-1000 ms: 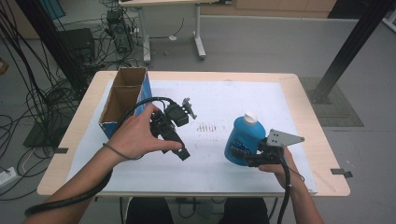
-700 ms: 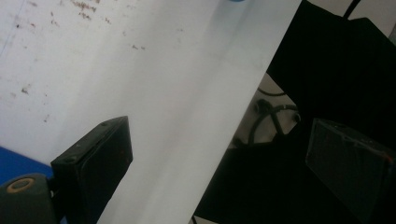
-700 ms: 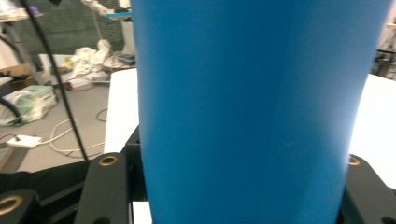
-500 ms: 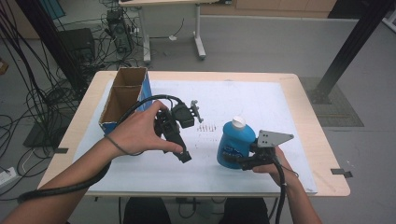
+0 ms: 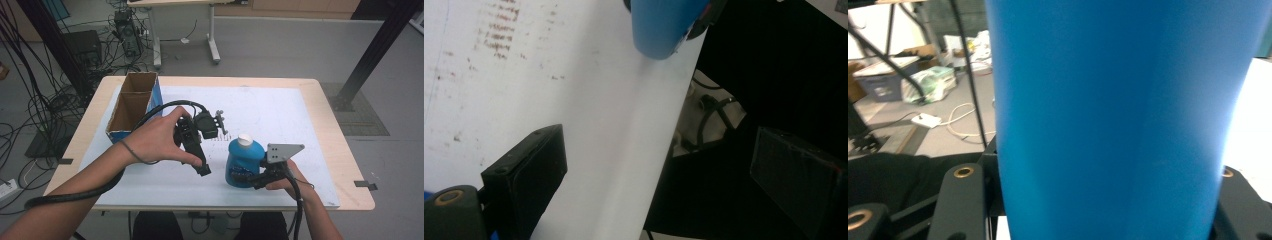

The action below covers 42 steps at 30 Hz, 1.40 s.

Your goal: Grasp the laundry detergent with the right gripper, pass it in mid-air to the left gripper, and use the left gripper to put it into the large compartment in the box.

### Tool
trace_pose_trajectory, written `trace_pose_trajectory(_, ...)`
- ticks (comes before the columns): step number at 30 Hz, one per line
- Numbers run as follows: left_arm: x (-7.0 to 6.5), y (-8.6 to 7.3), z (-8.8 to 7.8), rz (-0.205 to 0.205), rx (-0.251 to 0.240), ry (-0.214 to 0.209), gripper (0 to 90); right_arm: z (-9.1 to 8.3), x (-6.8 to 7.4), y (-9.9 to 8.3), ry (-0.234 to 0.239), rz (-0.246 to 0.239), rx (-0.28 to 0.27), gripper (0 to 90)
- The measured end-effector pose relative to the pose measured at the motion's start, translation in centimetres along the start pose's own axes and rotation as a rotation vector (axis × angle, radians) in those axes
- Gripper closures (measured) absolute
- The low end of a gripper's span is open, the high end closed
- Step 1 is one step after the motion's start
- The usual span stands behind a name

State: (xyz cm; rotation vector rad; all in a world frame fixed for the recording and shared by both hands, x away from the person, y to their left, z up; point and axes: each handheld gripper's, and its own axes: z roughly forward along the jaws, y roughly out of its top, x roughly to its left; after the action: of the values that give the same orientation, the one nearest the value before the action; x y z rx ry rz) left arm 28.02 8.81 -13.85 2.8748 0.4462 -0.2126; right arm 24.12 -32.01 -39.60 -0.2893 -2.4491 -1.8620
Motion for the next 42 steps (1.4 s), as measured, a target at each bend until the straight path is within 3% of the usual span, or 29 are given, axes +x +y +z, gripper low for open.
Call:
trace_pose_trajectory(21,-1.5,2.6,-0.7,0.12,0.051,-0.009,7.9,2.2,-1.6,2.0,0.151,-0.072,0.037,42.2)
trace_pose_trajectory(42,-2.8,5.2,-0.2,0.161,0.107,0.005,7.6,4.7,-1.8,3.2,0.201,-0.095,0.065,42.2)
